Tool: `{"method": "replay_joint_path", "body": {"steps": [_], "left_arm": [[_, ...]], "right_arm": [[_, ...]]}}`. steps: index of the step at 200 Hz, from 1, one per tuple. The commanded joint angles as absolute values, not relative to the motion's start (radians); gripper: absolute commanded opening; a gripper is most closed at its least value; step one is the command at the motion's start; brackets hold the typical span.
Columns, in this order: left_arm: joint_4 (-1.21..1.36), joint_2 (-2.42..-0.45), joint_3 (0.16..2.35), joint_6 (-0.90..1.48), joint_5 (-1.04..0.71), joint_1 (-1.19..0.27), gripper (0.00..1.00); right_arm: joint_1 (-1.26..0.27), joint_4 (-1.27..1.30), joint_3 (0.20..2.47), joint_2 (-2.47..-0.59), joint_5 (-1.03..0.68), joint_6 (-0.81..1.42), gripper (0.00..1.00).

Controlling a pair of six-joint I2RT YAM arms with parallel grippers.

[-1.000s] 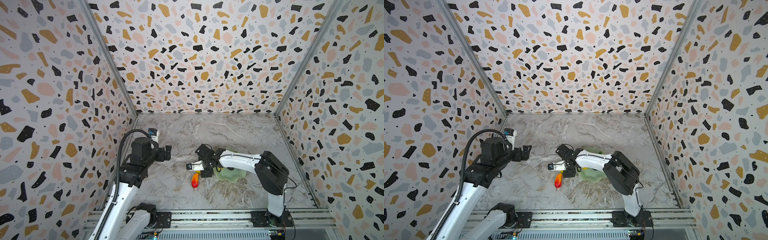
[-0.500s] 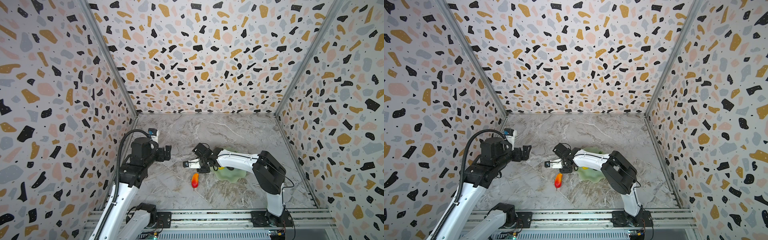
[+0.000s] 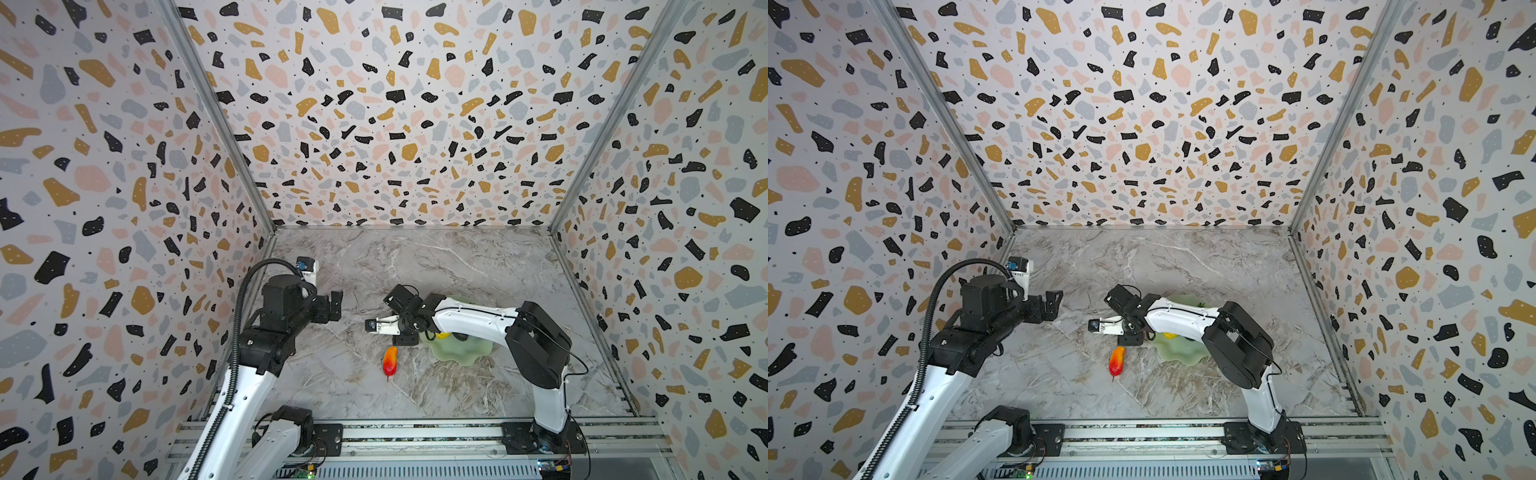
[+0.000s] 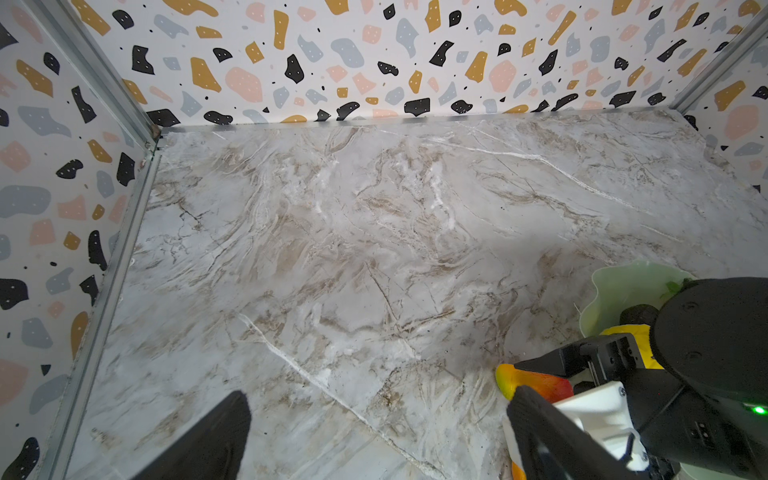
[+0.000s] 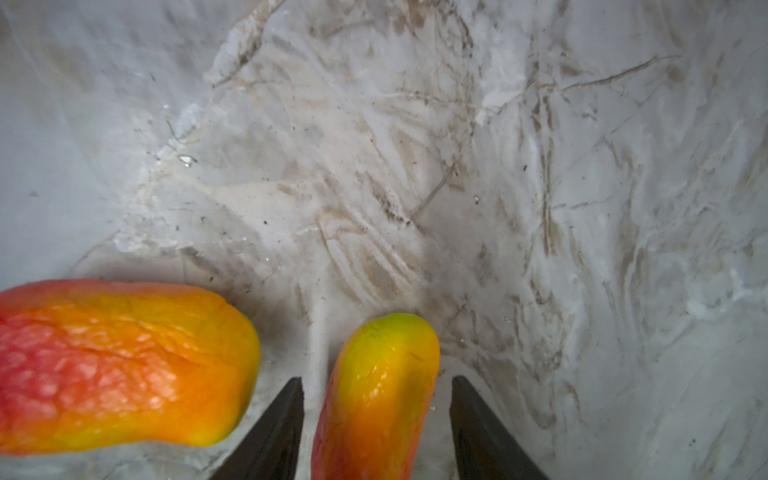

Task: Place and organize the fake fruits in the fruit bowl
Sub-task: 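Close the right gripper on the smaller mango and lift it, then carry the mango over the bowl and release it beside the pear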

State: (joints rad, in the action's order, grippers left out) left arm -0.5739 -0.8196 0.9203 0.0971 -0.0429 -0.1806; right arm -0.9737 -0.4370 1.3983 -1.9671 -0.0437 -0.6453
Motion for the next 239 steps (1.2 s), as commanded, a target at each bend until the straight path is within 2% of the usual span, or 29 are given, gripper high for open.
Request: {"method": "replay_joint_path", "body": {"steps": [1, 32, 53, 82, 94, 149, 178, 239], "left_arm": [[-0.545, -0.82, 0.925, 0.088, -0.041, -0.186, 1.0], [-0.544, -0.82, 0.922, 0.089, -0.039, -0.186, 1.0], [-0.549, -0.818, 0.923, 0.092, -0.037, -0.186, 1.0], [-0.557, -0.815, 0.932, 0.097, -0.029, -0.186, 1.0], [-0.558, -0.809, 0.932, 0.098, -0.029, -0.186, 1.0], [-0.553, -0.797, 0.93, 0.092, -0.031, -0.185, 0.99], [-0.523, -0.798, 0.908, 0.099, -0.048, -0.186, 1.0], [-0.52, -0.79, 0.919, 0.095, -0.048, -0.186, 1.0]], "right_arm": [[-0.973, -0.486, 1.434, -1.991, -0.02, -0.592, 0.6], [-0.968, -0.515, 1.458, -2.018, -0.024, -0.579, 0.55], [-0.965, -0.513, 1.454, -2.02, -0.037, -0.579, 0.44], [-0.962, -0.511, 1.457, -2.013, -0.052, -0.58, 0.21], [-0.961, -0.52, 1.468, -2.004, -0.049, -0.584, 0.15], [-0.961, -0.52, 1.463, -1.848, -0.063, -0.572, 0.06], [-0.949, -0.477, 1.373, -1.703, -0.088, -0.551, 0.02], [-0.906, -0.529, 1.125, -1.469, -0.017, -0.464, 0.02]]}}
